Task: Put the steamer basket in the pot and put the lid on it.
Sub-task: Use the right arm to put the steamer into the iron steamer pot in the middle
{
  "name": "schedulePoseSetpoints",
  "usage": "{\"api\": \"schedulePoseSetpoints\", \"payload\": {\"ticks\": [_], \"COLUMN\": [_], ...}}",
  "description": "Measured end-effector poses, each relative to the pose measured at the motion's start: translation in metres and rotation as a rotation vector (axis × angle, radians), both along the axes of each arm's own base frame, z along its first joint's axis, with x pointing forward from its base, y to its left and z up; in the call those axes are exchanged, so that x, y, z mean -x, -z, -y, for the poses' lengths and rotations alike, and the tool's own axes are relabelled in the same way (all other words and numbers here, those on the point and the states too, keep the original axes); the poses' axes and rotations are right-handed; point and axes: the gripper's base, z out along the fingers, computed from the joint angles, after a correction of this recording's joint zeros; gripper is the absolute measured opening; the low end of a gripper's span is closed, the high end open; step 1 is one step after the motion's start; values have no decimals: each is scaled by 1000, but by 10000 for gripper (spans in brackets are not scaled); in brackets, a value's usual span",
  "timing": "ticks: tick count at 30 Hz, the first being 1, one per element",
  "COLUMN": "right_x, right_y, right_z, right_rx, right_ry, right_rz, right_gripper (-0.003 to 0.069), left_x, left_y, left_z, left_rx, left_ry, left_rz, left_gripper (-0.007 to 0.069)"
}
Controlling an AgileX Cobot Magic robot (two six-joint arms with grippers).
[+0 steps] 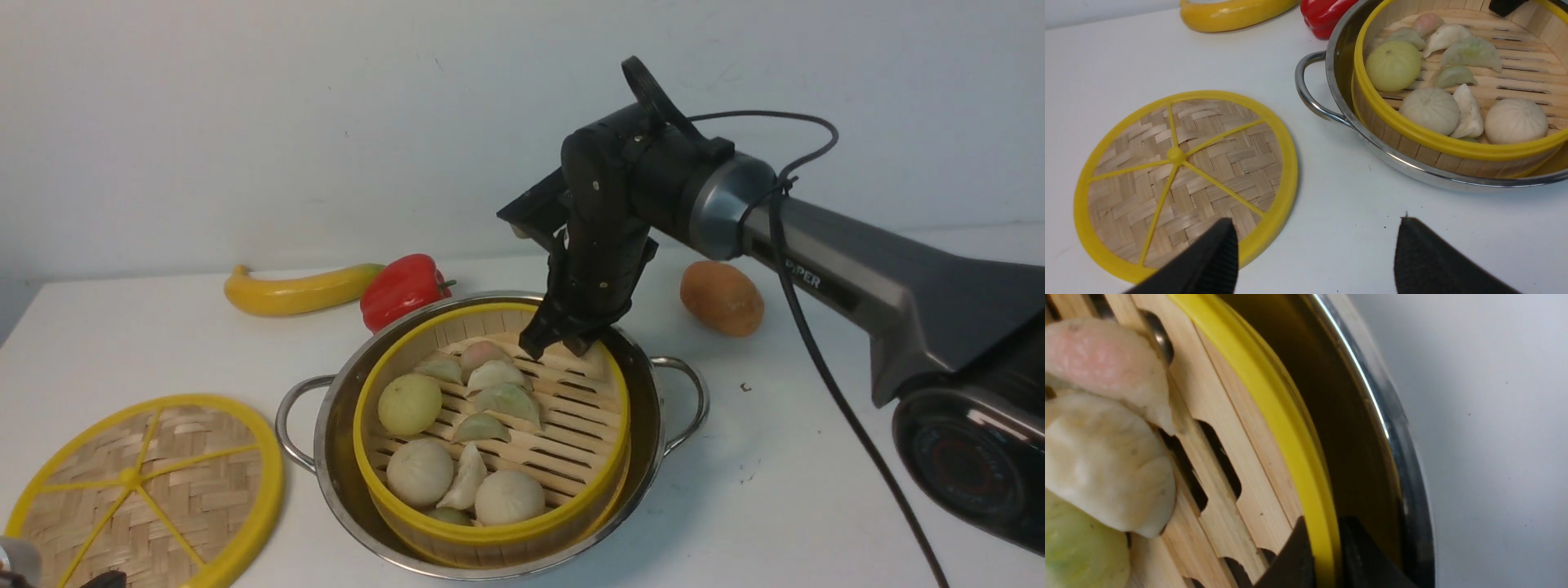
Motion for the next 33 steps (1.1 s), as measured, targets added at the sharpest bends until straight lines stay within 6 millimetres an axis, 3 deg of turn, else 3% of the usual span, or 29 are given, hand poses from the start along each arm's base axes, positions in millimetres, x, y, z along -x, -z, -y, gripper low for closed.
{"api": "schedulePoseSetpoints", "payload": {"ticks": [11, 21, 33], "right_x": [1, 1, -2], "right_y": [-6, -22, -23], "right_z": [0, 2, 7], "right_rx": [-8, -19, 64], "right_ry": [2, 1, 10], "right_rz": [10, 49, 105], "right_gripper": [65, 262, 276], "left_x": [0, 0, 0], "left_y": [0, 0, 0], "left_z": [0, 0, 0], "left_rx": [0, 0, 0], "left_ry": [0, 0, 0], "left_rz": [-1, -1, -1], "left_gripper": [473, 473, 473]}}
